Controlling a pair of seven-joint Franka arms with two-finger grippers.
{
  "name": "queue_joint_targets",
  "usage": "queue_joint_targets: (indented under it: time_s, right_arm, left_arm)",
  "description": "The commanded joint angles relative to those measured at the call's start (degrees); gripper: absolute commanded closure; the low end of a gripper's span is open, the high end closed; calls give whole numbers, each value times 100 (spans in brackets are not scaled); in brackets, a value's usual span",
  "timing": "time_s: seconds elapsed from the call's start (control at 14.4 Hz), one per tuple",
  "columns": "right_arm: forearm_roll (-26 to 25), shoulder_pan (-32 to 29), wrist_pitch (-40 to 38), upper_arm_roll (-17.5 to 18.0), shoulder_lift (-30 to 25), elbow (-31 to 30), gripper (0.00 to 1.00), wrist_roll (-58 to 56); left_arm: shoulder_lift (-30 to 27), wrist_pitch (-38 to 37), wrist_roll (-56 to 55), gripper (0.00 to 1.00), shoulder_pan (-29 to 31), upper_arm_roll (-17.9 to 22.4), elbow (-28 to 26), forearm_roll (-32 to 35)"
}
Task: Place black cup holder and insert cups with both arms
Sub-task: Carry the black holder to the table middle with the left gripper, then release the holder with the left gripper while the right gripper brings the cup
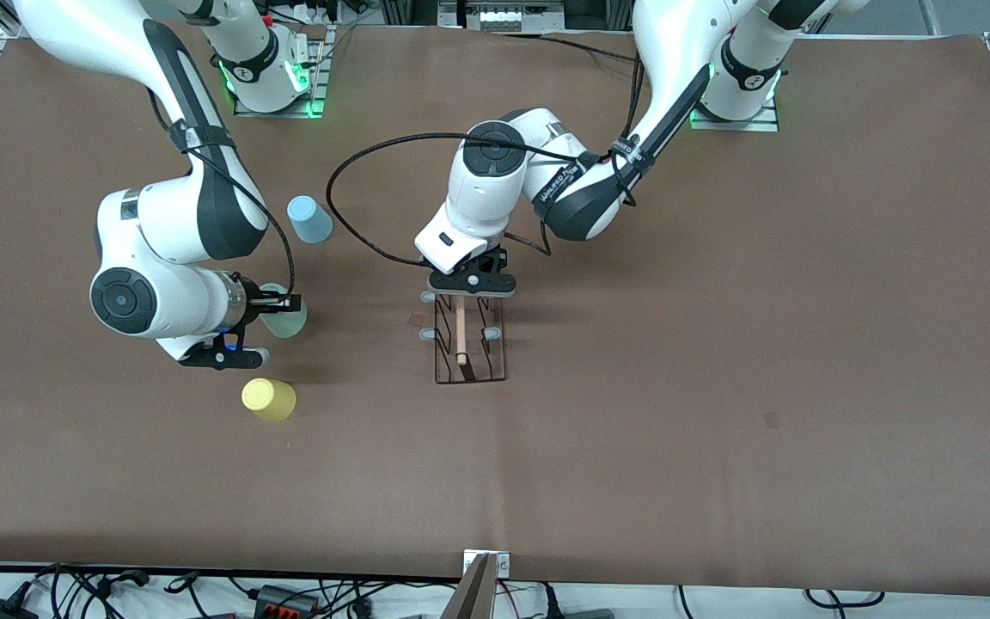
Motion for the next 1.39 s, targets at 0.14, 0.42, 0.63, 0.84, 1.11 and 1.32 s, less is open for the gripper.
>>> queue_joint_targets:
  time_s: [0.14, 0.42, 0.63, 0.84, 1.11, 1.32]
  right_arm:
    - [78, -13, -172, -16, -23, 66, 74, -32]
    - [96, 74, -216, 28, -163, 84, 74, 38]
    - [105, 154, -225, 343, -287, 136, 74, 248]
    - [96, 145, -217, 1010, -436, 224, 74, 818]
    - [105, 206, -120, 1819, -314, 497, 74, 1882]
    - [105, 250, -32, 2128, -42, 541, 74, 2121]
  left_arm:
    - [128, -105, -312, 61, -65, 110, 225, 261]
    - [-433, -823, -312, 46, 223, 102, 278, 306]
    - [-890, -1176, 422, 36, 785, 93, 217, 324]
    - [-1145, -1765, 1417, 5, 1540, 32, 182, 289]
    - [-1322, -3187, 3052, 0, 2332, 14, 172, 288]
    - [-1524, -3777, 3133, 0, 3139, -30, 181, 245]
